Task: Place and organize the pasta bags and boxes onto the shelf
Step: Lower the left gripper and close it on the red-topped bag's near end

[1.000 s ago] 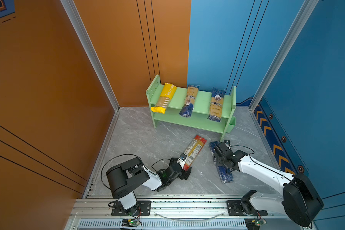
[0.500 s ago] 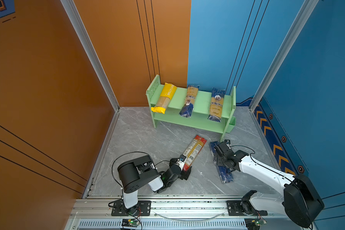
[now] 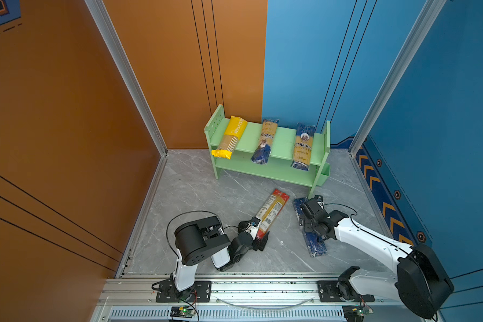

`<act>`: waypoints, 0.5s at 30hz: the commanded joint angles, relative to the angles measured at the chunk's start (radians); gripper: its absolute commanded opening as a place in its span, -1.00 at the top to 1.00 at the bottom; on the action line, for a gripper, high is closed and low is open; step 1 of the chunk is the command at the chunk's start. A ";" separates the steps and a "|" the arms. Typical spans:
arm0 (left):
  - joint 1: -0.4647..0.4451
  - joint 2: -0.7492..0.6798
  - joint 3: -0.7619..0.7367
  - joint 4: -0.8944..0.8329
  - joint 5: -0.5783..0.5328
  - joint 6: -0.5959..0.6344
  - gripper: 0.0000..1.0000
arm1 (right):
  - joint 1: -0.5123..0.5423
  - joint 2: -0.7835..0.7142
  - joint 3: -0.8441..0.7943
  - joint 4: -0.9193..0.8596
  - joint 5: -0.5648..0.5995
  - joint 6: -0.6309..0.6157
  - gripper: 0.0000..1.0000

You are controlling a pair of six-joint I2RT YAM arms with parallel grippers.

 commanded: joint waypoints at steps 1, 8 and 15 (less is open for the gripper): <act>0.012 0.026 -0.018 -0.017 0.010 -0.003 -0.96 | -0.006 -0.008 -0.005 0.007 -0.004 -0.014 -1.00; 0.026 0.063 -0.006 -0.006 0.015 -0.003 -0.97 | -0.010 -0.006 -0.003 0.006 -0.005 -0.015 -1.00; 0.032 0.093 -0.008 0.027 0.020 -0.003 -0.83 | -0.012 -0.006 -0.003 0.007 -0.008 -0.016 -1.00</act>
